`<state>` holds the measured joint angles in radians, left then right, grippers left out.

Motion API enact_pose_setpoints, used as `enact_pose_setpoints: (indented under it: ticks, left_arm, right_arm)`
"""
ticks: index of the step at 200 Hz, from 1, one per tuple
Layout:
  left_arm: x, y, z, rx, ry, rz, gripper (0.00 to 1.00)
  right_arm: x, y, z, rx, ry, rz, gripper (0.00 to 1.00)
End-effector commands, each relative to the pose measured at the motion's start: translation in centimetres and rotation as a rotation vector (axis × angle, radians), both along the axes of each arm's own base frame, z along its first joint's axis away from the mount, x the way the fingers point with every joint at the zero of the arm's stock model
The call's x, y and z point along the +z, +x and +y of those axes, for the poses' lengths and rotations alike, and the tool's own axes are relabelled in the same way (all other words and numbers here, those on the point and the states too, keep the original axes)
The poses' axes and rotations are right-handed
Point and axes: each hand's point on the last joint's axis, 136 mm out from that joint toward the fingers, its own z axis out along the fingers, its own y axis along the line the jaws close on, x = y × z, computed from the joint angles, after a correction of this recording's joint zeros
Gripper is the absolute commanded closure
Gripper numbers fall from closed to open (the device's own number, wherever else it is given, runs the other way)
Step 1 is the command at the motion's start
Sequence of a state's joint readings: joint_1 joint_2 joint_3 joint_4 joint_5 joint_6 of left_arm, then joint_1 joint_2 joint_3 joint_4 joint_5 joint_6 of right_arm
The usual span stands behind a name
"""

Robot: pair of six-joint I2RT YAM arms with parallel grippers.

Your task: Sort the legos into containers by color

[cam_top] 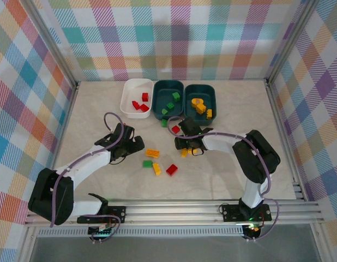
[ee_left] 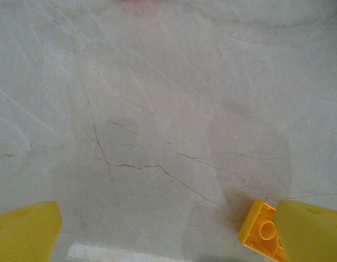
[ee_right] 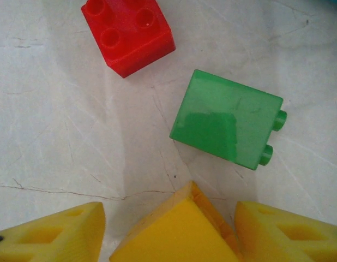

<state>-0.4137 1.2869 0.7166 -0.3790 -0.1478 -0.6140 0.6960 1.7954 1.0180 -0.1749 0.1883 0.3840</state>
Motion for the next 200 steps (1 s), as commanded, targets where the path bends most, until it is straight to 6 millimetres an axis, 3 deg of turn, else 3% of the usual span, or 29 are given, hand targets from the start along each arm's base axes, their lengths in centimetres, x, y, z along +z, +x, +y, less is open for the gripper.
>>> enact_pose_setpoints:
  ticks: [1, 58, 76, 107, 125, 148, 178, 200]
  left_arm:
    - [0.1, 0.3, 0.0, 0.007, -0.013, -0.016, 0.00]
    - [-0.3, 0.0, 0.4, 0.010, 0.002, -0.010, 0.00]
    - [-0.1, 0.0, 0.2, 0.004, -0.004, -0.012, 0.00]
    - [0.8, 0.3, 0.0, -0.004, -0.017, -0.034, 0.00]
    - [1.2, 0.5, -0.4, -0.015, -0.032, -0.039, 0.00]
    - [1.3, 0.5, -0.3, -0.016, -0.023, -0.031, 0.00]
    - [1.5, 0.2, 0.1, -0.019, 0.006, -0.007, 0.00]
    - [1.7, -0.2, 0.3, -0.018, 0.005, -0.005, 0.00]
  right_arm:
    - [-0.1, -0.1, 0.7, 0.030, -0.011, 0.007, 0.41]
    - [0.6, 0.1, 0.3, 0.004, -0.010, -0.030, 0.50]
    - [1.8, 0.1, 0.4, -0.005, 0.020, -0.051, 0.51]
    - [5.5, 1.0, 0.2, -0.032, 0.037, -0.131, 0.53]
    - [8.2, 3.3, -0.9, -0.087, 0.007, -0.201, 0.53]
    - [10.6, 7.4, -3.9, -0.209, 0.032, -0.250, 0.53]
    - [9.9, 13.2, -8.6, -0.348, 0.017, -0.218, 0.53]
    - [9.1, 16.5, -10.7, -0.397, 0.024, -0.189, 0.53]
